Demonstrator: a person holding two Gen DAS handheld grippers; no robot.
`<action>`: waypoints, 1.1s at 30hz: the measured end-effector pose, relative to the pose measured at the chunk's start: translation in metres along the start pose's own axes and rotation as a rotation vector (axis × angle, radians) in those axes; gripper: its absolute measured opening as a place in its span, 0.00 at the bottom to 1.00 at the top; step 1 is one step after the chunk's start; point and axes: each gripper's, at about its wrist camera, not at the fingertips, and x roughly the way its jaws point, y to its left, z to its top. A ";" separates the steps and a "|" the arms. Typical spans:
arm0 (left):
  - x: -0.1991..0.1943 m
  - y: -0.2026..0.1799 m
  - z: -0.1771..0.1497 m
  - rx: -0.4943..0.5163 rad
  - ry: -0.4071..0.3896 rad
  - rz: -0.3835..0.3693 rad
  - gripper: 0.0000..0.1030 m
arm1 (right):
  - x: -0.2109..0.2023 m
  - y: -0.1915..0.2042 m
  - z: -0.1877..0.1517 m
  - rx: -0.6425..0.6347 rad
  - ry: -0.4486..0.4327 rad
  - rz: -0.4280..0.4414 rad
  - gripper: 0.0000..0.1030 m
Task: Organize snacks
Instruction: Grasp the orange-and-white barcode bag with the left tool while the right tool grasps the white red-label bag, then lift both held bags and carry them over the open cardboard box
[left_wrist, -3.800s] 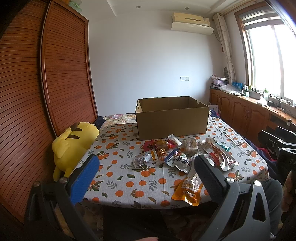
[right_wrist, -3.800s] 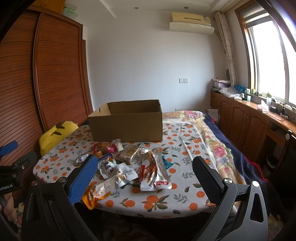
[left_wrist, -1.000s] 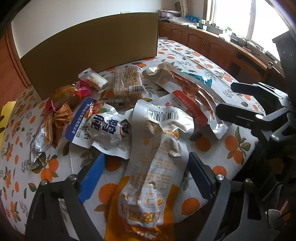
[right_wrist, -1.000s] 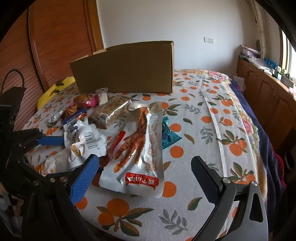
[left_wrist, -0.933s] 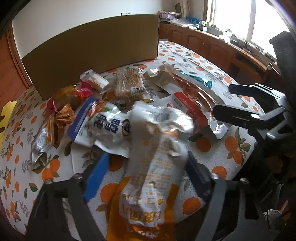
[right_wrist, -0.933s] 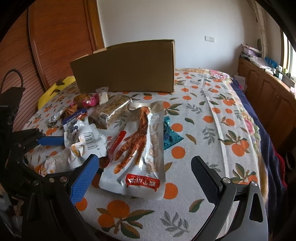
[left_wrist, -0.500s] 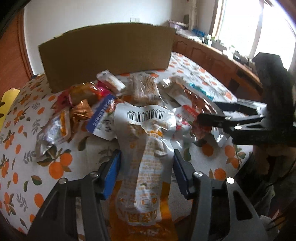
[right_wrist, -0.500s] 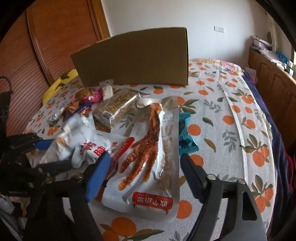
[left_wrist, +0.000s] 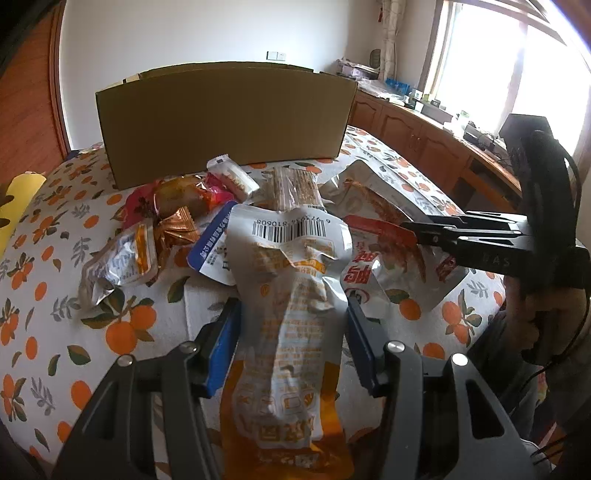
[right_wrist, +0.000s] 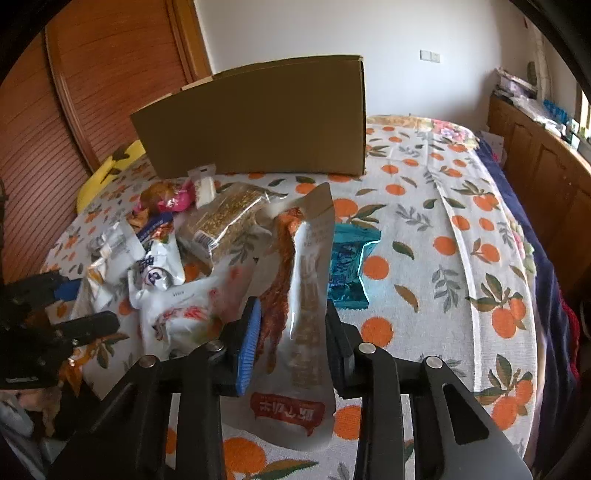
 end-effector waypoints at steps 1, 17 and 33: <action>0.000 0.000 0.000 0.002 -0.002 0.000 0.52 | -0.001 0.001 0.000 -0.006 0.000 -0.010 0.30; -0.014 0.003 0.004 -0.019 -0.043 -0.003 0.53 | -0.033 0.014 0.009 -0.078 -0.088 -0.079 0.17; -0.051 0.022 0.043 -0.036 -0.165 0.007 0.53 | -0.086 0.005 0.045 -0.100 -0.189 -0.119 0.17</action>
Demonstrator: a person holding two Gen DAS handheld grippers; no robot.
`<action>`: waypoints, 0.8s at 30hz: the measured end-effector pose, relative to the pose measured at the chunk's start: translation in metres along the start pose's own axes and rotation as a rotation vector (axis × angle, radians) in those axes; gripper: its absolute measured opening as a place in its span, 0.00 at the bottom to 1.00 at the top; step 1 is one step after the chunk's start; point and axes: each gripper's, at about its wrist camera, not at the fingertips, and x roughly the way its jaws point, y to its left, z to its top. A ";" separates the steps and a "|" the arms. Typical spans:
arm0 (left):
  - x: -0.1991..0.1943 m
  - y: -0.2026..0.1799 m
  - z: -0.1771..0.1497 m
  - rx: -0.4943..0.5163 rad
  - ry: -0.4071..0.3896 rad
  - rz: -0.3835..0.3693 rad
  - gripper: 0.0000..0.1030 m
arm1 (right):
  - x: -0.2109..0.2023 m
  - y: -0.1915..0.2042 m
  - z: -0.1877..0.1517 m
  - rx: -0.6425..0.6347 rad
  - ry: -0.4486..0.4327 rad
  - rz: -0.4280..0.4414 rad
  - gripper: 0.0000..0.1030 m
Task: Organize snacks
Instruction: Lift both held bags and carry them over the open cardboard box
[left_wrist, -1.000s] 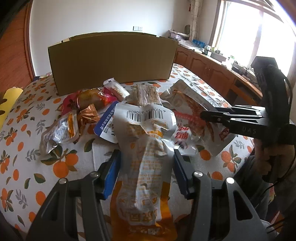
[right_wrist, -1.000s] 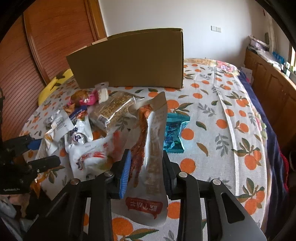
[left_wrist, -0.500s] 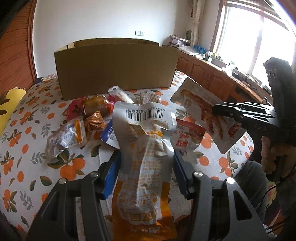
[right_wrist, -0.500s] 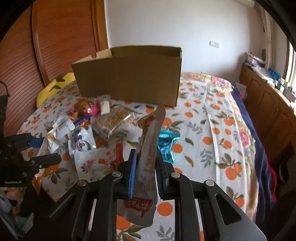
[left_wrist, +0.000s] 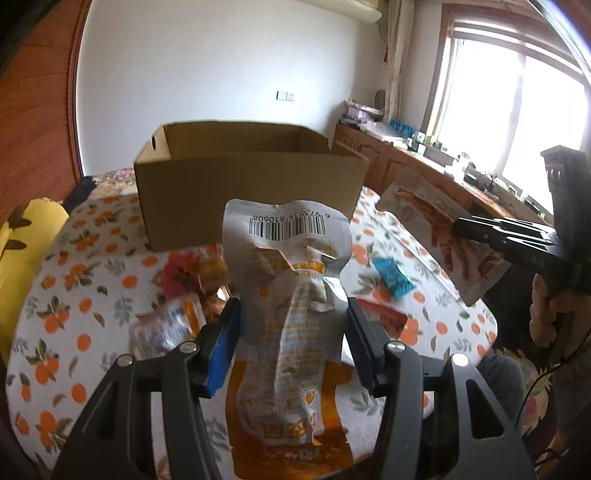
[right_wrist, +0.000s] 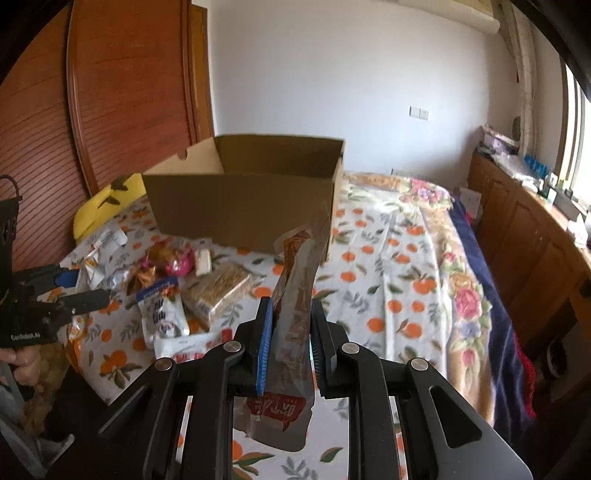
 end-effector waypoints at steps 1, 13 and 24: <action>-0.002 0.002 0.005 0.003 -0.010 0.000 0.53 | -0.002 0.000 0.003 -0.003 -0.006 -0.001 0.17; 0.002 0.021 0.049 0.023 -0.079 0.033 0.53 | -0.004 0.010 0.045 -0.067 -0.065 0.014 0.07; 0.020 0.033 0.057 0.024 -0.072 0.030 0.53 | 0.040 0.005 0.031 -0.069 -0.004 0.036 0.09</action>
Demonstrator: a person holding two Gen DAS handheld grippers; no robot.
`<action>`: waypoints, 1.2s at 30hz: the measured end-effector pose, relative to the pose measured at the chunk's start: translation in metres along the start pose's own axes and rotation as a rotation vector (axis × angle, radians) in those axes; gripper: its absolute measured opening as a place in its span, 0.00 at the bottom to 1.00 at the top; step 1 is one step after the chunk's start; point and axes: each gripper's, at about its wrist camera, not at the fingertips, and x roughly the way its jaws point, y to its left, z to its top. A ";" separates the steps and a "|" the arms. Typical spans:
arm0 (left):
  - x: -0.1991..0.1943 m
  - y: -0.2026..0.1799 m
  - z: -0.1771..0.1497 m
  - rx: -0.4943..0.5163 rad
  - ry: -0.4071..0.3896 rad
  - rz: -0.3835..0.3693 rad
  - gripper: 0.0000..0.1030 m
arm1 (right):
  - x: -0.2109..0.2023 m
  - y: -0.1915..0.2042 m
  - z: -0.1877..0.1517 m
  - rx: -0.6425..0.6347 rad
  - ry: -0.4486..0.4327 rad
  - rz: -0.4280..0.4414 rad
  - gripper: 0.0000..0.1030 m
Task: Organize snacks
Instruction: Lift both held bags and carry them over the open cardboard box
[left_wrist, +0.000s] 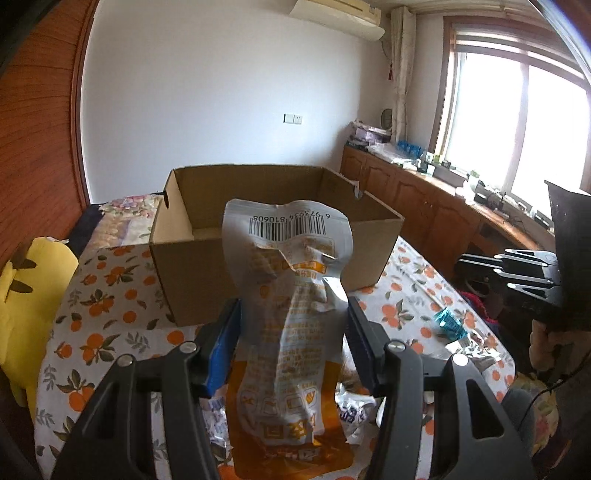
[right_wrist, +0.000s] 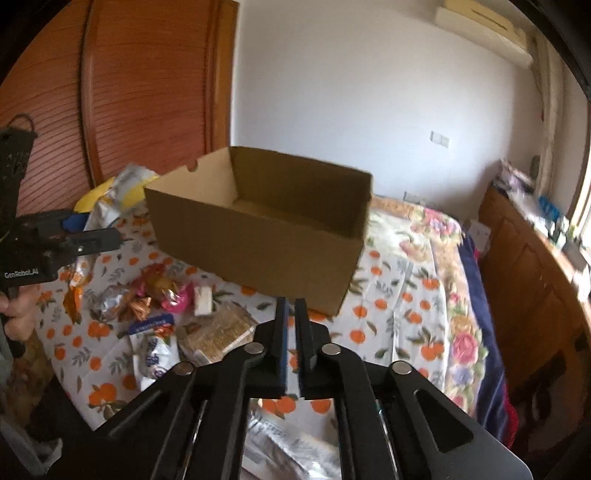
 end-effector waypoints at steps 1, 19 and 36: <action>0.000 0.000 -0.003 0.000 0.004 -0.002 0.53 | 0.000 -0.005 -0.009 0.017 0.017 -0.002 0.13; -0.006 -0.022 -0.022 0.005 0.037 -0.032 0.53 | 0.003 0.007 -0.100 -0.069 0.246 0.075 0.70; -0.006 -0.020 -0.026 -0.007 0.048 -0.029 0.53 | 0.042 -0.004 -0.108 -0.088 0.282 0.095 0.78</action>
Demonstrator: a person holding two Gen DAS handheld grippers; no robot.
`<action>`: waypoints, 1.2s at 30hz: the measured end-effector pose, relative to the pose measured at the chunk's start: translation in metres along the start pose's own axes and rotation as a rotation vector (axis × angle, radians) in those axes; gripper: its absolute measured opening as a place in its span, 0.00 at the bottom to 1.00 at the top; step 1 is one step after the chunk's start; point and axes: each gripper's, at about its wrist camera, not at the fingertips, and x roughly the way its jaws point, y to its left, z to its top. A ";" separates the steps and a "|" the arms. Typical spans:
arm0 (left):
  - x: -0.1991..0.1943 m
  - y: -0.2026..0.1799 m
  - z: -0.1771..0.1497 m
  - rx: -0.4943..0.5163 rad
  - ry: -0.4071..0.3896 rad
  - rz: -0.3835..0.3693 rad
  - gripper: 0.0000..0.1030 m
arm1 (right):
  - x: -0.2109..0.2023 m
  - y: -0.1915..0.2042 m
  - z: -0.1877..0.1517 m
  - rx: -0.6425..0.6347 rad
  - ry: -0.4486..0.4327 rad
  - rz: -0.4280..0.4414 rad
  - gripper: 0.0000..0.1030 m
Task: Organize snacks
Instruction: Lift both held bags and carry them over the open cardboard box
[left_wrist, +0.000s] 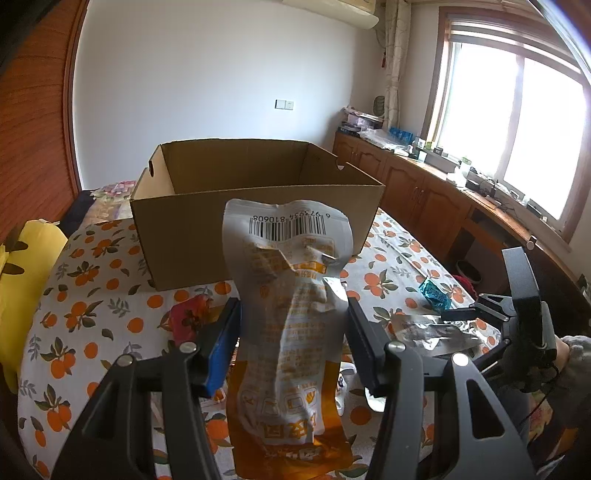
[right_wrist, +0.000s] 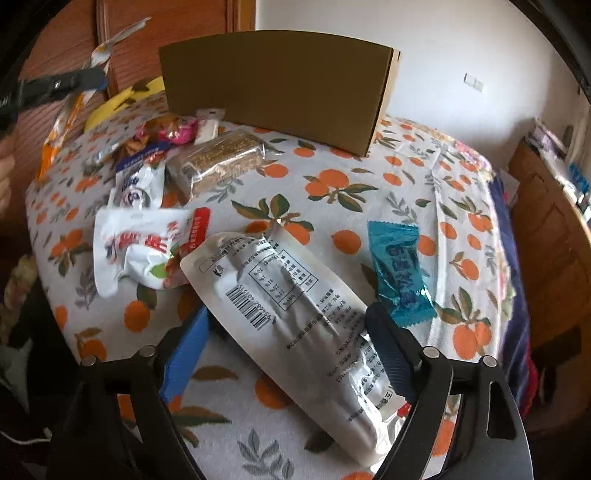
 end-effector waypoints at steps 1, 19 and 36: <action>0.000 0.000 0.000 -0.001 0.000 -0.001 0.53 | 0.000 0.000 0.002 0.001 0.002 0.009 0.72; 0.000 0.003 -0.001 -0.011 0.003 -0.005 0.53 | -0.012 0.006 0.014 0.057 0.004 0.065 0.44; 0.002 0.002 0.001 -0.011 0.000 -0.004 0.53 | -0.036 0.009 0.025 0.046 -0.057 0.021 0.36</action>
